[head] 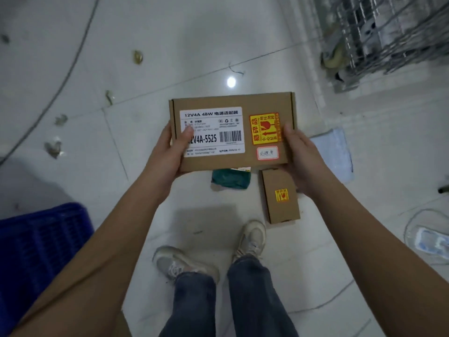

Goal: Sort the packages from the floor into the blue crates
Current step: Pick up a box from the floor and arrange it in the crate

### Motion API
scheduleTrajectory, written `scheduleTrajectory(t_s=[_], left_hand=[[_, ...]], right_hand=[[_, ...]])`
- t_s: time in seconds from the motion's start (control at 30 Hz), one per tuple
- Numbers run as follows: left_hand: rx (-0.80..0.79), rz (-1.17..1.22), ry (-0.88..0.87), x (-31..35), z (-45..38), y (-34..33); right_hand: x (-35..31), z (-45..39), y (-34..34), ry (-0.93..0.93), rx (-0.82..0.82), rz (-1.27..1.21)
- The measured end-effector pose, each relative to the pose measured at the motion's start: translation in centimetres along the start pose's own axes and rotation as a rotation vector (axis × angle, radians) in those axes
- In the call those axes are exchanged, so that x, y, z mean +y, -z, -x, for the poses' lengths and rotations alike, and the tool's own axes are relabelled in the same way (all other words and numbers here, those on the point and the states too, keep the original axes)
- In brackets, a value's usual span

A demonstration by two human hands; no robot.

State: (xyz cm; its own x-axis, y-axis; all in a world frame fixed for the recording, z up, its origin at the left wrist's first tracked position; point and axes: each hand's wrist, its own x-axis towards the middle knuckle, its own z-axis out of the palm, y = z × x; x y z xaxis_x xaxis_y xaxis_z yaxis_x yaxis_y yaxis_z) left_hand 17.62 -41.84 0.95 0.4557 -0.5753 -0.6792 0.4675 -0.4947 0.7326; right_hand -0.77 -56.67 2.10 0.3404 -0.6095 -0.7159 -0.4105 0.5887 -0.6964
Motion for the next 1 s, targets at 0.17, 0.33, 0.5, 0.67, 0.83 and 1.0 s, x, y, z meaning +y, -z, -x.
scheduleTrajectory(t_s=[0.17,0.33,0.5,0.67,0.83,1.0], left_hand=[[0.263,0.122,-0.115,1.9,4.9,4.7],[0.438,0.217,-0.224,5.0,10.7,11.1],[0.582,0.32,-0.353,7.4,19.0,18.8],[0.761,0.365,-0.518,7.0,28.2,25.1],[0.921,0.396,-0.618,4.9,36.2,29.0],[1.146,0.517,-0.568,2.3,40.5,30.8]], right_hand=[[-3.8,2.1,-7.5,0.004,0.186,0.152],[-7.9,8.2,-14.4,0.135,0.006,0.353],[-10.9,14.6,-22.9,0.235,-0.175,0.315],[-11.6,21.1,-32.1,0.217,-0.313,0.359],[-9.4,26.4,-38.2,0.271,-0.463,0.384],[-7.4,30.2,-42.3,0.334,-0.595,0.449]])
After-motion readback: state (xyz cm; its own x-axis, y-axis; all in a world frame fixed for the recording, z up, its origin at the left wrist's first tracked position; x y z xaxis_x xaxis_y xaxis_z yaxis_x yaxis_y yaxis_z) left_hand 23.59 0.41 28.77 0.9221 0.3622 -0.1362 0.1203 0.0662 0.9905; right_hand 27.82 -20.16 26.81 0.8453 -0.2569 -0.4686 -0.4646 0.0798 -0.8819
